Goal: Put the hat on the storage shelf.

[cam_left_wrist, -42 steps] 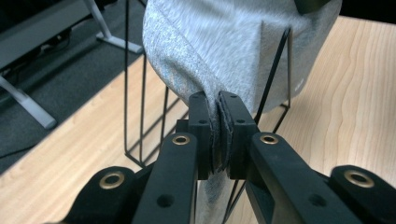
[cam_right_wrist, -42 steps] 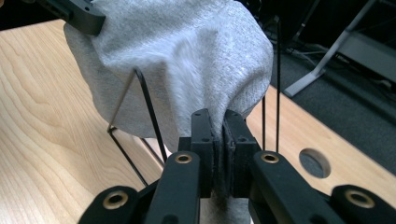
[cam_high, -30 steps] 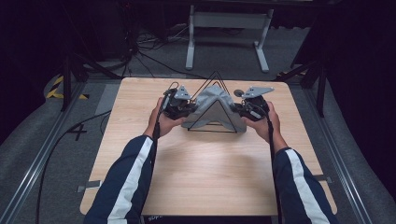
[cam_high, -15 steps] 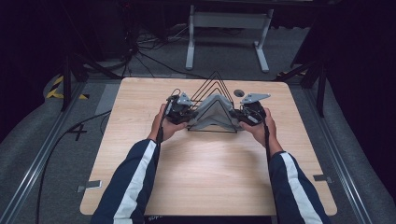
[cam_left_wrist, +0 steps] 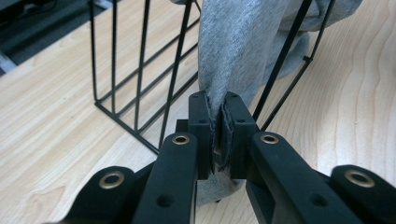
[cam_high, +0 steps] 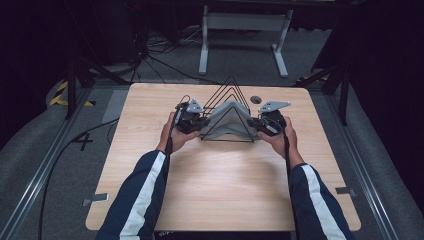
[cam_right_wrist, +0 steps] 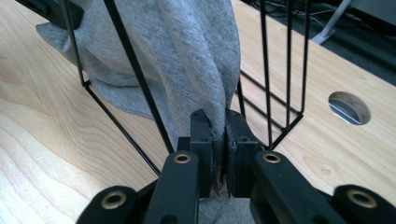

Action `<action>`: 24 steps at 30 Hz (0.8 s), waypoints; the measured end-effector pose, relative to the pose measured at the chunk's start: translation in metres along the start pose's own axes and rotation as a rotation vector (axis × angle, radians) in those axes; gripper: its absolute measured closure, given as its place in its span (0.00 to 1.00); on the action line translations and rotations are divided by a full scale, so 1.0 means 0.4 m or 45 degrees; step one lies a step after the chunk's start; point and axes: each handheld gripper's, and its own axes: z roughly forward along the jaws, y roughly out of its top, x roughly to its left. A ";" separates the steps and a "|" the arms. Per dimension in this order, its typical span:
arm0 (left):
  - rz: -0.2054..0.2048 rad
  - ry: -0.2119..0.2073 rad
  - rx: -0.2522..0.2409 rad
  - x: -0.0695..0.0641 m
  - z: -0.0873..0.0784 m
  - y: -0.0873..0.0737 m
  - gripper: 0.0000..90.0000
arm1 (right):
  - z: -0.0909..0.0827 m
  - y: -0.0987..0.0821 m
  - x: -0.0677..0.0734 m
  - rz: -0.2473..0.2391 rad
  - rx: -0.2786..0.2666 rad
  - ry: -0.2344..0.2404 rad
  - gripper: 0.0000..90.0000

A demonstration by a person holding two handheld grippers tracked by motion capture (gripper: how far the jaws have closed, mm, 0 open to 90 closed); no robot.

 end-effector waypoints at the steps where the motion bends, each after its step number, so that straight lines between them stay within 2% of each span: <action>1: 0.003 0.002 0.001 -0.001 -0.006 0.002 0.93 | -0.004 0.001 -0.002 0.005 -0.004 0.001 0.93; 3: 0.010 0.006 0.002 -0.003 -0.014 0.004 0.93 | -0.009 0.004 -0.003 0.010 -0.006 0.002 0.91; 9: 0.053 0.043 0.020 -0.007 -0.042 0.014 0.90 | -0.024 0.014 0.003 -0.024 0.007 -0.020 0.88; 15: 0.090 0.060 0.043 -0.005 -0.070 0.018 0.90 | -0.039 0.018 0.000 -0.012 0.008 -0.036 0.85; 24: 0.124 0.071 0.081 -0.010 -0.108 0.010 0.89 | -0.067 0.028 0.011 -0.047 0.014 -0.036 0.83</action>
